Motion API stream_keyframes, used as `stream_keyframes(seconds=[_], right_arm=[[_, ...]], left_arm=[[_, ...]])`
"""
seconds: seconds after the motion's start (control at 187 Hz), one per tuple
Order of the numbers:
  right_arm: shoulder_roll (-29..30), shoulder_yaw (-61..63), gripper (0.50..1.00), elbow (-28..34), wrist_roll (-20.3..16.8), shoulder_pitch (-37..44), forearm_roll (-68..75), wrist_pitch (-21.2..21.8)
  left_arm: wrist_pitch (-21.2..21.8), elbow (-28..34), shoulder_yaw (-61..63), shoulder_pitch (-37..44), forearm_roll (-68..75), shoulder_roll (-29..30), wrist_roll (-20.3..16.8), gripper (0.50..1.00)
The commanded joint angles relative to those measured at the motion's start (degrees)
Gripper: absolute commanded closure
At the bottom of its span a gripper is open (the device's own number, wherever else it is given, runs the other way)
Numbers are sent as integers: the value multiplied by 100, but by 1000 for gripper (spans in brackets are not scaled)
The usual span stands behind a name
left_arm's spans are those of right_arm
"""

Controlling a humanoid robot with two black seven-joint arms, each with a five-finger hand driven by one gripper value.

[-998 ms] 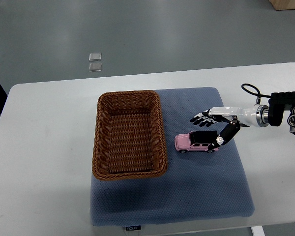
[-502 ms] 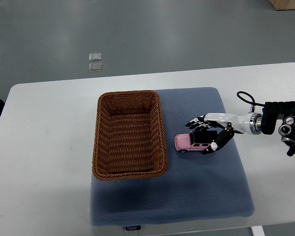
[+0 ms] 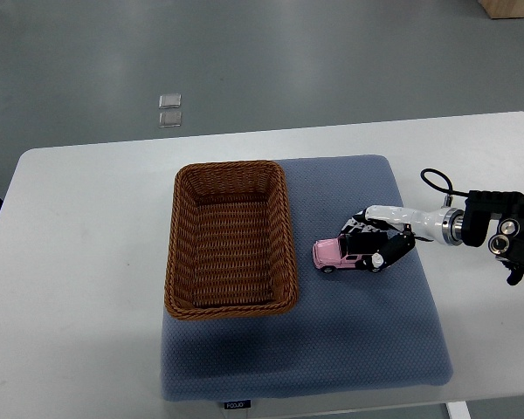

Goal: Place pink car in brown basket
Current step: 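Lower the right hand onto the pink car and close fingers around it, then lift the pink car up off the mat with the right hand, then carry the car over the wicker basket and lower it inside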

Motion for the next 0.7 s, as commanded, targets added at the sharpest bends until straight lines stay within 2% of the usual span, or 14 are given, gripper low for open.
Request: stream_keyframes(seconds=[0.0,0.075,0.229,0.368,0.523,0.63,0.683,0.688,0.694], right_arm=[[-124,39,1000,31,52,69,21,49],[-335,162,1000,93,61,218,65,146],[-783,452,1000,312,43,728,232,638],[-872,549,1000,374,-1,1229,601,814],[-529,478,1000,277,-9,1721,751,743],[323,347,1000,-267,-9,1958,742,735],[324,347,1000,-268,-9,1959,742,735],[776,190,1000,-590,-9,2037,733,726],[781,188,1000,-593,-9,2038,733,726]], left_arm=[[0,-7,0,-5,0,0,0,500],[0,-7,0,4,0,0,0,500],[0,-7,0,4,0,0,0,500],[0,-25,0,4,0,0,0,500],[0,-25,0,-5,0,0,0,500],[0,-25,0,-5,0,0,0,500],[0,-25,0,-5,0,0,0,500],[0,-25,0,-5,0,0,0,500],[0,-25,0,-5,0,0,0,500]])
